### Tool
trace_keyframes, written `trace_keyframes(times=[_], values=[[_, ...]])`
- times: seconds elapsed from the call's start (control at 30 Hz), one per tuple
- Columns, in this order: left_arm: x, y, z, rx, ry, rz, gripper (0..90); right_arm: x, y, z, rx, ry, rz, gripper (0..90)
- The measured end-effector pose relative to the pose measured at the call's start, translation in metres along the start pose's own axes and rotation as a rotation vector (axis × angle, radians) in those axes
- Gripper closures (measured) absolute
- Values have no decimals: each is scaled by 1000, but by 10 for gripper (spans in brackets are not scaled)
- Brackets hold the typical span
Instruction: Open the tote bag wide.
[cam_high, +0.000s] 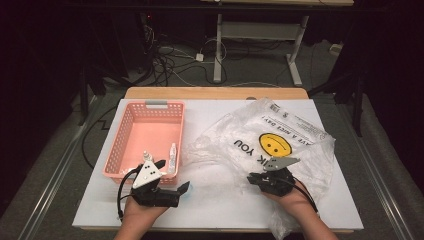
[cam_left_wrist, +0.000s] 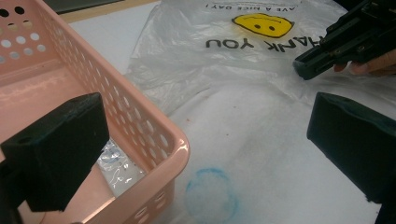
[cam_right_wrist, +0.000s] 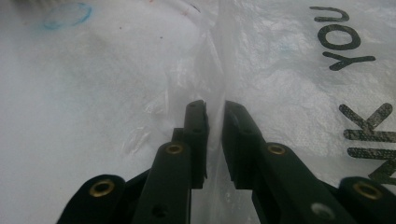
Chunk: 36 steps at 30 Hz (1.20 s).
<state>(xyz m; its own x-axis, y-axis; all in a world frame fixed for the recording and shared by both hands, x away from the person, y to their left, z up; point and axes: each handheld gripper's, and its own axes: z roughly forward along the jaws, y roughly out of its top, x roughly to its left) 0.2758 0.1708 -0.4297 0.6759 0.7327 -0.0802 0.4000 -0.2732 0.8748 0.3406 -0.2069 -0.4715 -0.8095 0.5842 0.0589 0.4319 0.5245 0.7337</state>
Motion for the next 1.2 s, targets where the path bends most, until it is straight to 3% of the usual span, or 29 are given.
trace_keyframes(times=[0.47,0.97,1.2], values=[[0,0,0,0,2,0,0,0,0,-4,-31,-17,-12,898],[0,-1,1,0,-3,-4,0,-1,-1,-6,-55,-36,3,900],[0,-1,1,-2,-5,-6,0,0,1,-10,-91,-46,-17,900]])
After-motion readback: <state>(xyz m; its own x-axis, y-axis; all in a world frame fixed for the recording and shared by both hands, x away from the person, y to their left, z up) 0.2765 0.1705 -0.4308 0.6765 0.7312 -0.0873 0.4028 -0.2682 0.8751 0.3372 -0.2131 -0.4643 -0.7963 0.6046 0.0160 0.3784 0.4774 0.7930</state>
